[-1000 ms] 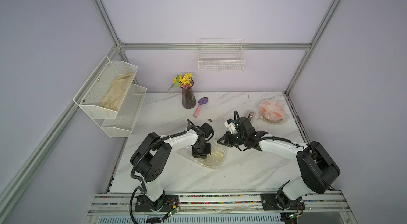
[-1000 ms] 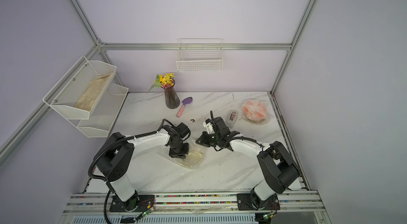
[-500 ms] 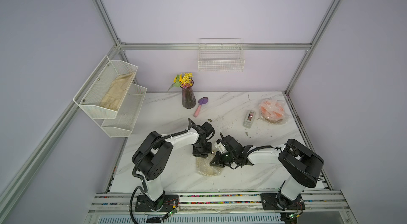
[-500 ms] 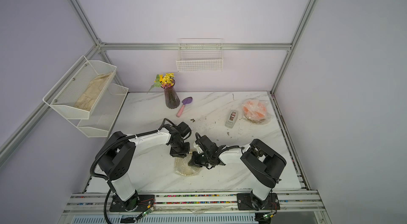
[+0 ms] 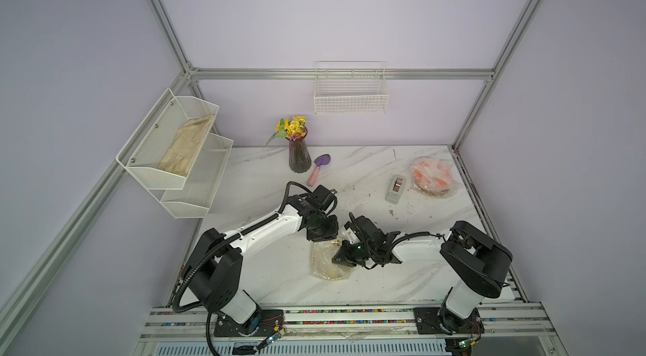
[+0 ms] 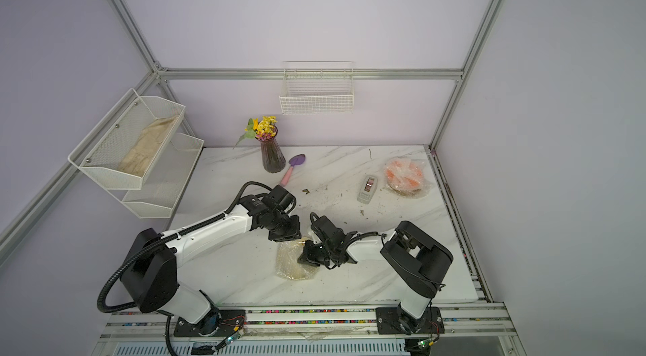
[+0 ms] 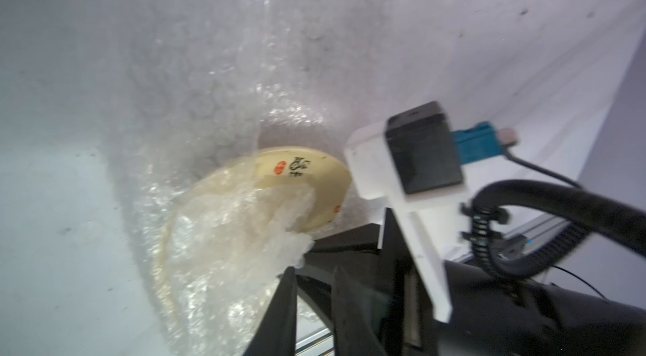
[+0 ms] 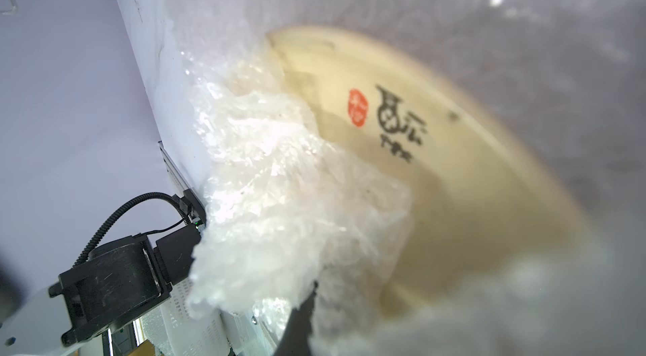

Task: Wrap dinner plates in bubble wrap
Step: Wrap the plate in the bubble wrap.

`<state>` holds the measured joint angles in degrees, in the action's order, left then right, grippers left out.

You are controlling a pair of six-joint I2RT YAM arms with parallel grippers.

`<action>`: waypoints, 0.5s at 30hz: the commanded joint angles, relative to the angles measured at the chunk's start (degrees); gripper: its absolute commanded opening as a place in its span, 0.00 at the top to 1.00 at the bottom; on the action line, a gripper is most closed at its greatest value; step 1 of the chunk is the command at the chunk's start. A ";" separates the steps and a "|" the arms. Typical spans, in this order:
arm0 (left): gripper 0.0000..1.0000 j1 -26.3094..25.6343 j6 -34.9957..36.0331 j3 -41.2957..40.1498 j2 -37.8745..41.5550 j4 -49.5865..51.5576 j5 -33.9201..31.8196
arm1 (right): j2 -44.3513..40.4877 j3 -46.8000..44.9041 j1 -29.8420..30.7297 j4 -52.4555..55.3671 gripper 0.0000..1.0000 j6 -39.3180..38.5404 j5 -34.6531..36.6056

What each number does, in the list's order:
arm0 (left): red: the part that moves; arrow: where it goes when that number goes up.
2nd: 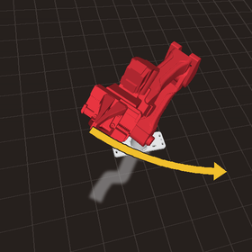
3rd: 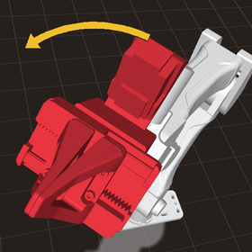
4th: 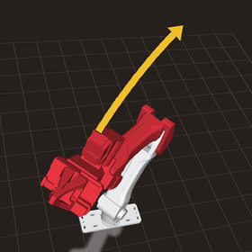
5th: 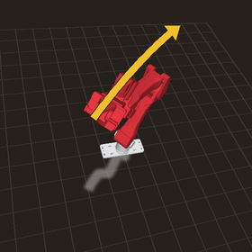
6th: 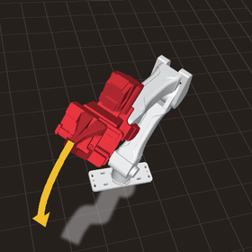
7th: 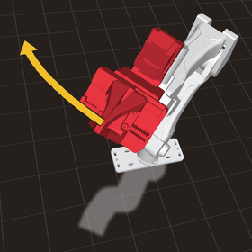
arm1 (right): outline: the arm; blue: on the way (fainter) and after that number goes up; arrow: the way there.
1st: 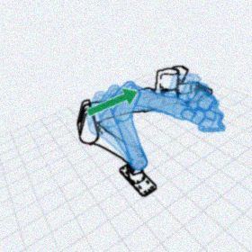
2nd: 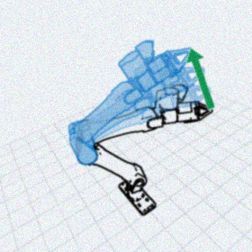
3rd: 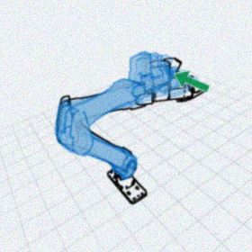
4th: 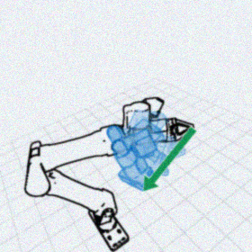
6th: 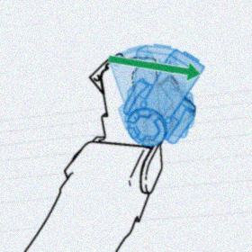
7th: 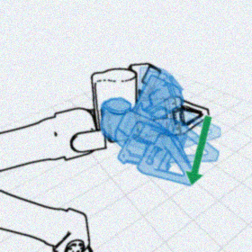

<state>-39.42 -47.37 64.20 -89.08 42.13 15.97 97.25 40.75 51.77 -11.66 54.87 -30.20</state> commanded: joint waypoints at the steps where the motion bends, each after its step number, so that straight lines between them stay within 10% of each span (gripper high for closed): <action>1: 0.82 -0.22 -2.03 -4.63 -2.68 -4.58 4.21 | 3.22 -1.46 0.49 5.36 0.92 1.68 5.04; 15: 0.87 -0.13 3.45 -8.00 -15.27 -1.37 -4.27 | -14.18 0.40 0.35 15.73 0.65 2.08 7.08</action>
<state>-39.20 -45.21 60.25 -100.71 38.26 16.73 86.61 40.84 52.07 -2.68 56.25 -26.24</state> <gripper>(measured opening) 0.128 0.344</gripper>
